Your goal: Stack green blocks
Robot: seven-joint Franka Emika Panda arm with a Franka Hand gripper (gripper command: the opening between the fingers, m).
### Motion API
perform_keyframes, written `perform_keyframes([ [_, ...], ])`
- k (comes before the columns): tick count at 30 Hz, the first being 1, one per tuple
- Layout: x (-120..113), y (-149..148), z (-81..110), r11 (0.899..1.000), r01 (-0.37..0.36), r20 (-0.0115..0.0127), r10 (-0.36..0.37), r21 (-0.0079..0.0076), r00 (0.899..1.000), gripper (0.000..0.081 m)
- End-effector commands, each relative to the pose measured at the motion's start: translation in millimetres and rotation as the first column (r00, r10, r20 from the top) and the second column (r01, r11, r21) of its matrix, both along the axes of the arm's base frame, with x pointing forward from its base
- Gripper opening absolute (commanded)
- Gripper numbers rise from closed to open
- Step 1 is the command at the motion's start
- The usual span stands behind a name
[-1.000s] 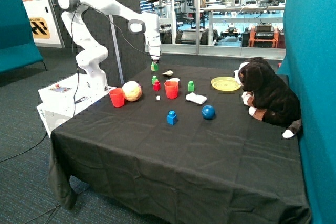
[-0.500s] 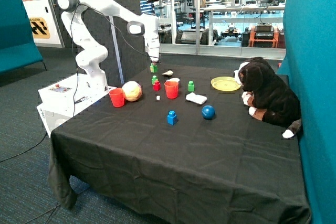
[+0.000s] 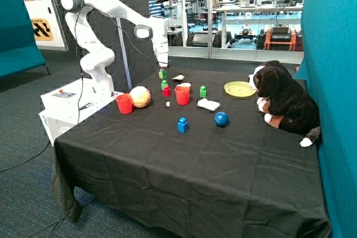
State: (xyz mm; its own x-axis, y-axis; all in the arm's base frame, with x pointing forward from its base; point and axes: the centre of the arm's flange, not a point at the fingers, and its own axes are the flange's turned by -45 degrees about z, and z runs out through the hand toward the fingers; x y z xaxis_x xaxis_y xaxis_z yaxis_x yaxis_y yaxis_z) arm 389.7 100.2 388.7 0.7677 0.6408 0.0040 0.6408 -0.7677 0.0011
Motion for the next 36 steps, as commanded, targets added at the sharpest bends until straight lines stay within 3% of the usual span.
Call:
perform_keyframes([
  [1,4.5,-5.3,-10.8,1.0,0.023,-0.0037,-0.023,-0.0017,1.0,0.0],
  [20,8.5,5.1,-7.7,1.0,0.005,-0.0037,-0.005,-0.0017,1.0,0.0],
  [36,-8.6,12.2,-11.6,1.0,0.0,-0.0037,0.0,-0.0017,1.0,0.0],
])
